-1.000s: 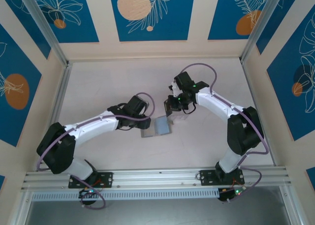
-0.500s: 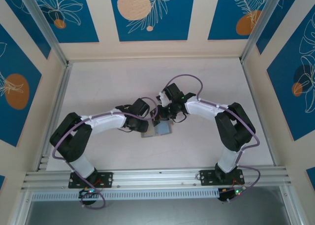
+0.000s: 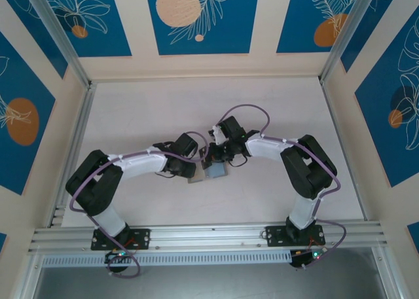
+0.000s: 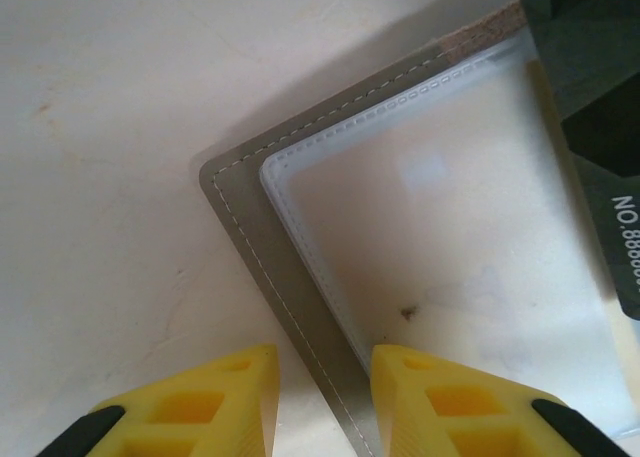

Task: Put the credit cards into the card holder

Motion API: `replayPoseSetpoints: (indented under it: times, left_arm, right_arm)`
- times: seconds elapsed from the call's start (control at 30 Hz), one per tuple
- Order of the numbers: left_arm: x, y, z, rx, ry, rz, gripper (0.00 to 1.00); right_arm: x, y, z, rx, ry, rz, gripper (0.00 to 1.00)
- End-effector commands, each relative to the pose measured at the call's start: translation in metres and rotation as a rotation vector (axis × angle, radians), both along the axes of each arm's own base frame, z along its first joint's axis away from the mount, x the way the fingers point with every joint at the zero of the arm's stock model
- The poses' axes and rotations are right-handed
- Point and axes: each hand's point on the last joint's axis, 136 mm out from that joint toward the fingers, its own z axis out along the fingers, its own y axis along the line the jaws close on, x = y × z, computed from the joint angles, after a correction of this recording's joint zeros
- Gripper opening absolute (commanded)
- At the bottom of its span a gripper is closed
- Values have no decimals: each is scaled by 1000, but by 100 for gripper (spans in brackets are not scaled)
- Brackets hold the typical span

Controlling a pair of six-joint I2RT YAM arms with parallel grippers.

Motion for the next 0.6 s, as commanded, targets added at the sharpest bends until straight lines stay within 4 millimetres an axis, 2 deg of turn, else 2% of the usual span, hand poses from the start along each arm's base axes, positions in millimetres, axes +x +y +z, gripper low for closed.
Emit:
replayPoseSetpoints:
  times: [0.0, 0.57]
  left_arm:
    - [-14, 20, -23, 81, 61, 22, 30]
    - [-16, 20, -24, 77, 68, 22, 30]
  right_arm:
    - [0, 3, -1, 30, 14, 1, 0]
    - [-4, -3, -24, -45, 12, -14, 0]
